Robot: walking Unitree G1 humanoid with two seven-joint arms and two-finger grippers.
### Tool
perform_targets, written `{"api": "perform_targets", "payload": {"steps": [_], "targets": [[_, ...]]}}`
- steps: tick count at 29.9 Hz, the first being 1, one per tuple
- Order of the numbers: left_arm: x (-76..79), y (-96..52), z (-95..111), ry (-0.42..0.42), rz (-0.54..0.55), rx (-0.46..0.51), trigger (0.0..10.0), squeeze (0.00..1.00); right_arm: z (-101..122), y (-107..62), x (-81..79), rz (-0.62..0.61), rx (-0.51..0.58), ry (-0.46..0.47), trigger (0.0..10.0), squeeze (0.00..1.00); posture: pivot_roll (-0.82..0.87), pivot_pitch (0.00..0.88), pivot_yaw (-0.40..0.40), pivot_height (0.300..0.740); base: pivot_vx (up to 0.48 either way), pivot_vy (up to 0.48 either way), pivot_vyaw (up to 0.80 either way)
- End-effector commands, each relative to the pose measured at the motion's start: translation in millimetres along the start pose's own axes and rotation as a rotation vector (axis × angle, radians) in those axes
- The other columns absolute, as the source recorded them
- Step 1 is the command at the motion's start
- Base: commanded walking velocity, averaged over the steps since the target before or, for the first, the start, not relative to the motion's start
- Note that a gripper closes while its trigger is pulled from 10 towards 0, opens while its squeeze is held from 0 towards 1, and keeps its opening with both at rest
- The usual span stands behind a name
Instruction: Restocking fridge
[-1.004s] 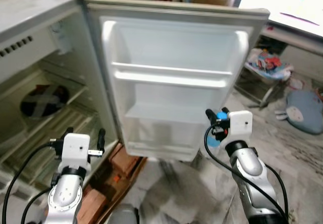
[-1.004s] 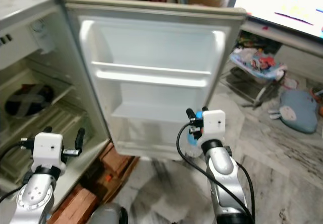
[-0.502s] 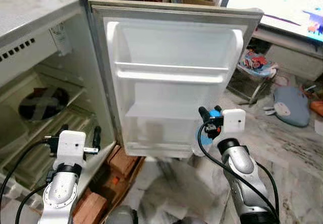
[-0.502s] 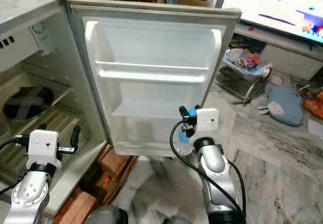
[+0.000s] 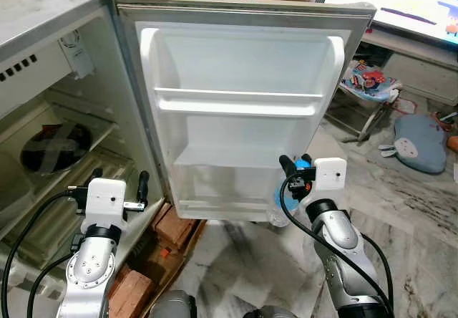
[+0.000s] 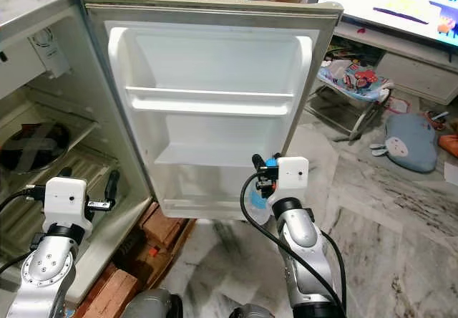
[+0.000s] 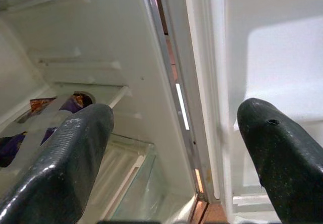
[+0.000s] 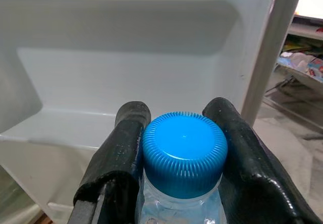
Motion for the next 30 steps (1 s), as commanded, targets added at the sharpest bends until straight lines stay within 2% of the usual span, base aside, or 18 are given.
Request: {"api": "perform_targets", "payload": {"steps": [1,8,22,26,30], "targets": [[2.0,0.1,-0.1,-0.003,-0.008,-0.004,10.0,0.00,13.7,1.6,-2.2,0.018,0.038,-0.005,10.0,0.00,0.15,0.000,-0.060,0.740,0.000,0.000,0.00],[4.5,0.5,-1.2,-0.005,-0.012,-0.007,10.0,0.00,13.6,1.8,-2.8,0.026,0.035,-0.005,10.0,0.00,0.15,0.000,-0.064,0.732,0.000,0.000,0.00],[5.0,5.7,1.2,0.006,-0.014,0.002,10.0,0.00,14.2,2.5,-4.6,0.035,0.036,-0.007,10.0,0.00,0.15,0.000,-0.063,0.636,0.000,0.000,0.00],[0.7,5.7,2.4,0.061,0.016,0.016,10.0,0.00,13.7,2.7,-5.2,0.037,0.033,-0.002,10.0,0.00,0.15,0.000,-0.064,0.636,0.000,0.000,0.00],[-0.1,6.4,1.8,0.061,0.024,0.016,10.0,0.00,15.7,3.7,-9.2,0.063,0.039,-0.008,10.0,0.00,0.15,0.000,-0.065,0.636,0.000,0.000,0.00]]}}
Point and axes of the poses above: a point about 5 cm out from each wrist's last joint towards the gripper, its own y axis pointing out of the wrist towards the gripper, its own z axis along the axis of the wrist's last joint, x = y × z, the point moved 6 cm from there along y, pointing out of the wrist towards the gripper, and after that the axes turned 12 degrees about y, right-handed, at the moved point
